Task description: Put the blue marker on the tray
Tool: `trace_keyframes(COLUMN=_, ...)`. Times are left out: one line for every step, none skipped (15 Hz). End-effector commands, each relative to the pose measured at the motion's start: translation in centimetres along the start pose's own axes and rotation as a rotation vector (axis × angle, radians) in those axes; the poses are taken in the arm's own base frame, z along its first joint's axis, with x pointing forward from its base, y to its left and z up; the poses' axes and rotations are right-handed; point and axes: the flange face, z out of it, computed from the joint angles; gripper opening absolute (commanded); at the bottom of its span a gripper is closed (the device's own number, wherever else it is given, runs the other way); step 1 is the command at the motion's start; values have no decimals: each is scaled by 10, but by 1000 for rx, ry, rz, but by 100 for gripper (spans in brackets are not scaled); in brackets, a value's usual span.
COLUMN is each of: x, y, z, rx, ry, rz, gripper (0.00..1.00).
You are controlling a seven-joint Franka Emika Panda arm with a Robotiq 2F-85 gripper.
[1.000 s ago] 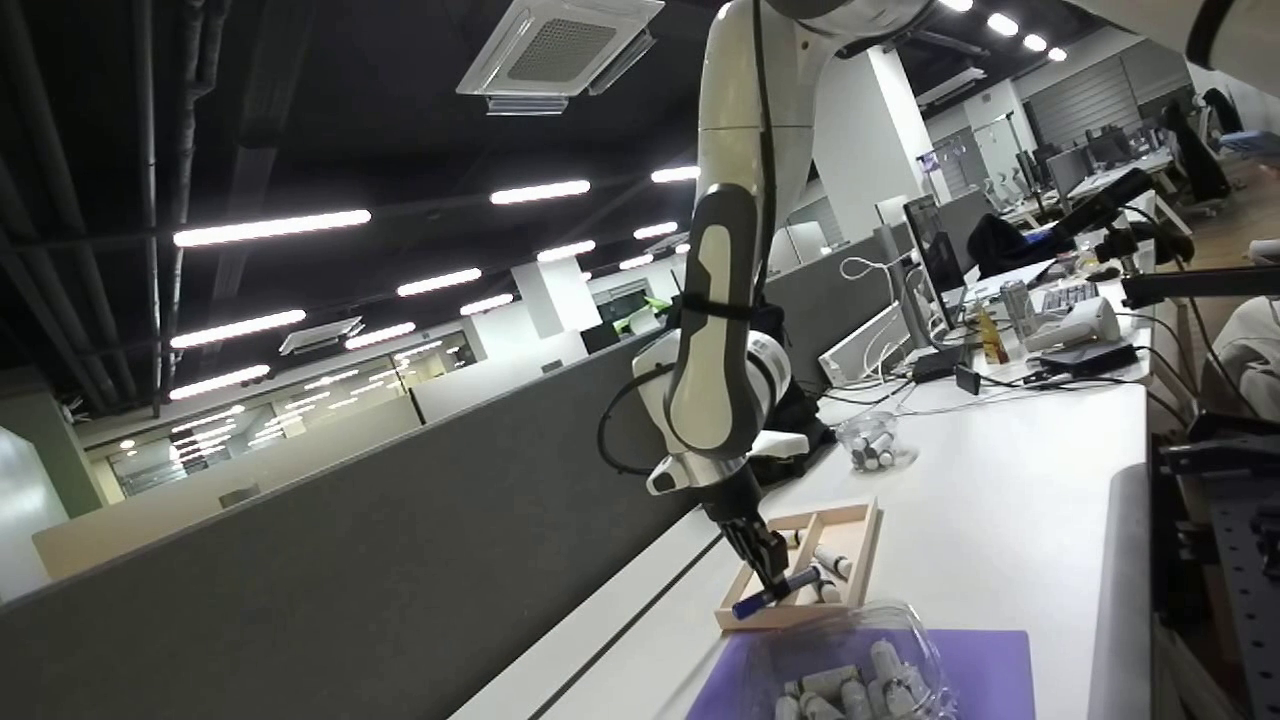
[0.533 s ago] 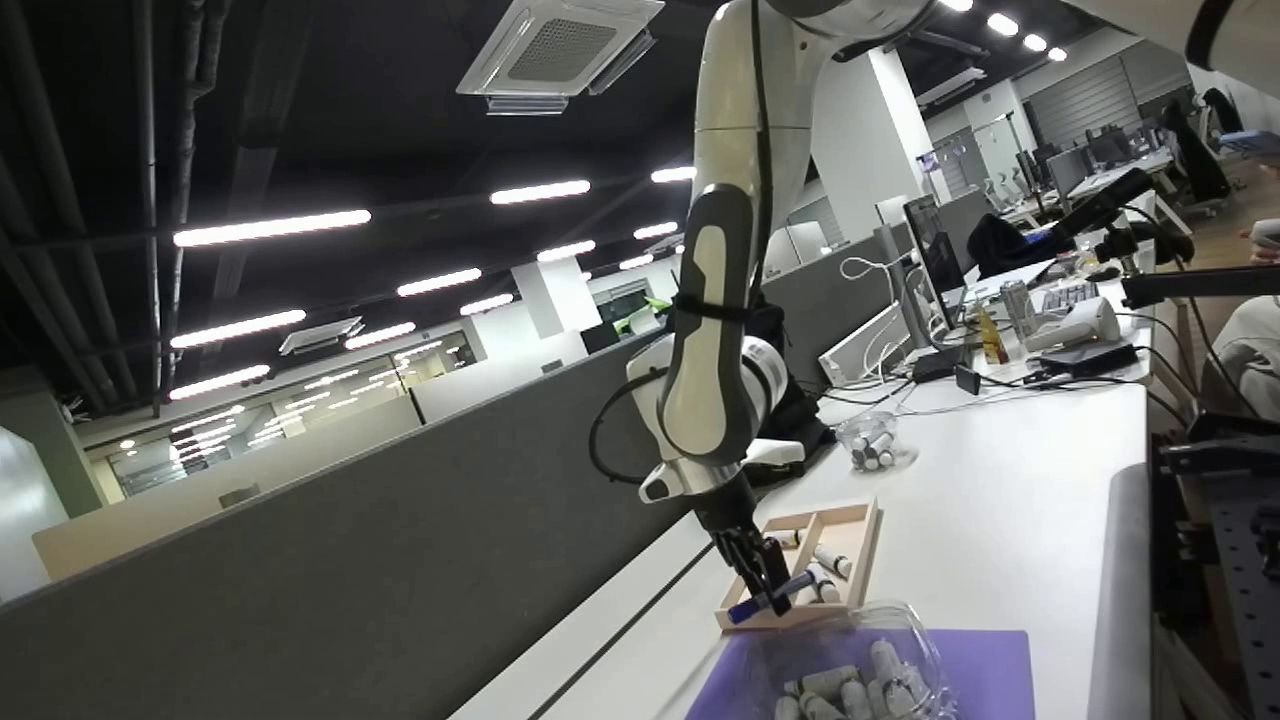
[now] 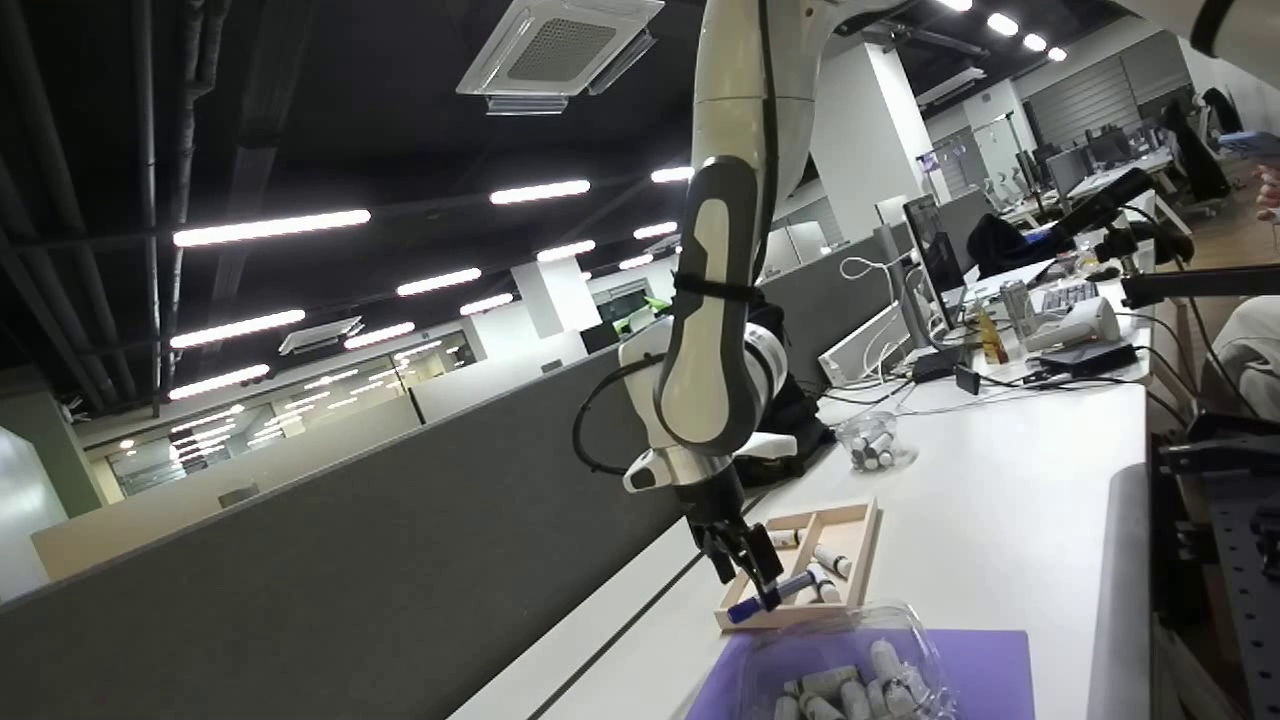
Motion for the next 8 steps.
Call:
trace_keyframes(x=6, y=-29, z=-37, rx=-32, ry=9, rz=-32, gripper=100)
trace_keyframes(x=11, y=-36, z=-43, rx=-12, ry=12, rz=-57, gripper=100)
trace_keyframes(x=14, y=-43, z=-49, rx=-1, ry=23, rz=-62, gripper=100)
trace_keyframes(x=18, y=-48, z=-54, rx=10, ry=30, rz=-67, gripper=100)
trace_keyframes(x=21, y=-53, z=-58, rx=22, ry=32, rz=-70, gripper=100)
trace_keyframes(x=22, y=-58, z=-63, rx=27, ry=26, rz=-73, gripper=100)
trace_keyframes(x=23, y=-61, z=-66, rx=35, ry=19, rz=-74, gripper=100)
trace_keyframes(x=23, y=-62, z=-68, rx=46, ry=19, rz=-78, gripper=100)
